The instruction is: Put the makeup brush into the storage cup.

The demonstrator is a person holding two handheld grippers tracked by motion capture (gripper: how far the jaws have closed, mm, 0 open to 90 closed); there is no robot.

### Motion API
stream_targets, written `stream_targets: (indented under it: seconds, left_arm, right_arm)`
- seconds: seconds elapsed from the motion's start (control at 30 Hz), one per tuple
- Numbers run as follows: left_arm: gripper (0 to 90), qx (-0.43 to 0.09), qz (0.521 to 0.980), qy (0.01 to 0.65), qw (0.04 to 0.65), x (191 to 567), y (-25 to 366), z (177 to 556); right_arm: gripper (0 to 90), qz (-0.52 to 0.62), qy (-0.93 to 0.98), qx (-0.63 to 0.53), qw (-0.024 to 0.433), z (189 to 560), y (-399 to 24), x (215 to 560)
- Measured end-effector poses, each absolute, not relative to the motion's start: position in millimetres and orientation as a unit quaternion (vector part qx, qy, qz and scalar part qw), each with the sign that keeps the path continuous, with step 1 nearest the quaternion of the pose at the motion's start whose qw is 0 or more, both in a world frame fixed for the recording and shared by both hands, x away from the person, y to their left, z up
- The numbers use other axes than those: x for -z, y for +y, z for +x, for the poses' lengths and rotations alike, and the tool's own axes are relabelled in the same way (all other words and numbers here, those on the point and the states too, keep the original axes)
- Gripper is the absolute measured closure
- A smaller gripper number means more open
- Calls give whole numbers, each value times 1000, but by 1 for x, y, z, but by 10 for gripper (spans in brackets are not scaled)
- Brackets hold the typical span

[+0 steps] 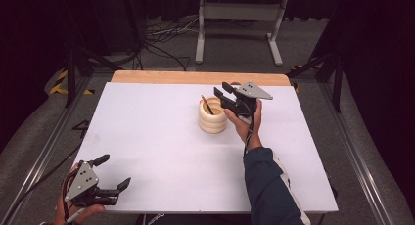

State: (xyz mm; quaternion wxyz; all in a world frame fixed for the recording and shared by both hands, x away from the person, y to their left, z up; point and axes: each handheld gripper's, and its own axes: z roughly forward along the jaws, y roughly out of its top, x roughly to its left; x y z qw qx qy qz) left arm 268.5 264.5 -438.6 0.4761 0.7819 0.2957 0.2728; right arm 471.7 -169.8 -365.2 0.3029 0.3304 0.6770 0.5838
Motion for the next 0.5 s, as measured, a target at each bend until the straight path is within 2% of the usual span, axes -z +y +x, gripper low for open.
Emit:
stream_targets:
  seconds: [0.07,0.47,0.5]
  left_arm:
    - [42,-272,782,296,476,439,264,268]
    - [42,-271,784,295,473,439,264,269]
    - [42,-270,785,295,473,439,264,269]
  right_arm:
    - [494,328,676,-581,311,470,-170,363]
    - [295,318,683,-567,334,460,-172,354]
    - [242,318,683,-560,344,458,-171,353]
